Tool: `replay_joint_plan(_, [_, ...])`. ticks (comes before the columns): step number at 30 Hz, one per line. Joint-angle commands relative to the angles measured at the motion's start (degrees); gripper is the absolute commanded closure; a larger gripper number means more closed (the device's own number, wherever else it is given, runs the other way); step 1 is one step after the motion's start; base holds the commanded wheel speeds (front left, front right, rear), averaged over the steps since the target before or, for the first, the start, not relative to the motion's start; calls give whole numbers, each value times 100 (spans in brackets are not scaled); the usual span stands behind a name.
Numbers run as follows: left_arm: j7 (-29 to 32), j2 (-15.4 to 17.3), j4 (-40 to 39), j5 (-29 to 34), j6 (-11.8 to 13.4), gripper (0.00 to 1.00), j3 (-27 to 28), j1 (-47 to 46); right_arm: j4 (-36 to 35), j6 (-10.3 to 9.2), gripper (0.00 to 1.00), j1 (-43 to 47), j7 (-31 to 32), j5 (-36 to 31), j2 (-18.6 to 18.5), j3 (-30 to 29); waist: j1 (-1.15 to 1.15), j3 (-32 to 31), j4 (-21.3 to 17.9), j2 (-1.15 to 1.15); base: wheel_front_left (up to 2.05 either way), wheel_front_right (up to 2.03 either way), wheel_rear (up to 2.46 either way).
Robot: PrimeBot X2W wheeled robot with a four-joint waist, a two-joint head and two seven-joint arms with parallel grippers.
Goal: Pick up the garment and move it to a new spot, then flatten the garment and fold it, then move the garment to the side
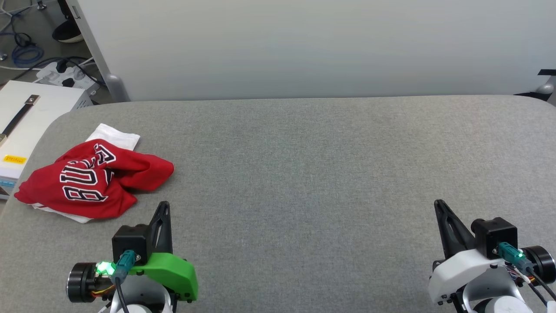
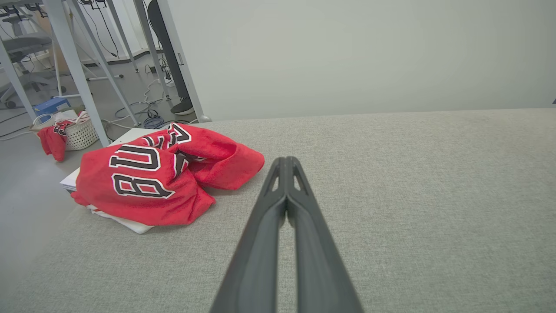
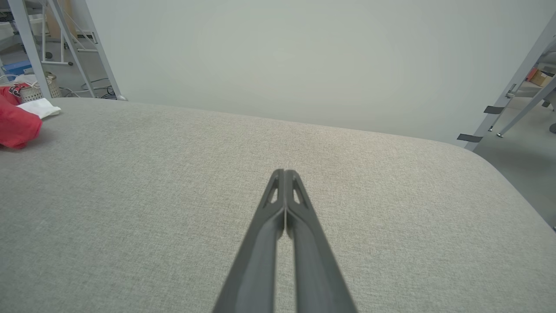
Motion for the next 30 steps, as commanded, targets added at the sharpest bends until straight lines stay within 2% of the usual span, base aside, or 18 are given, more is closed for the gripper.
replay_joint_plan(1, [-4,-28,-8,54,23,100,-4,-105,-20,-4,100,-95,14,-55,-6,2,0,0,0,0,0,0,0])
replay_joint_plan(3, [-4,-28,-8,54,23,100,-4,-105,-20,-4,100,-95,14,-55,-6,2,0,0,0,0,0,0,0])
replay_joint_plan(4, [-1,1,0,-3,-1,0,0,2,1,0,0,1,-2,4,0,-2,0,0,0,0,0,0,0])
replay_joint_plan(30, [-274,-3,180,-344,-31,0,-10,-44,54,-1,0,-27,-272,222,1,-127,0,38,13,0,0,0,0])
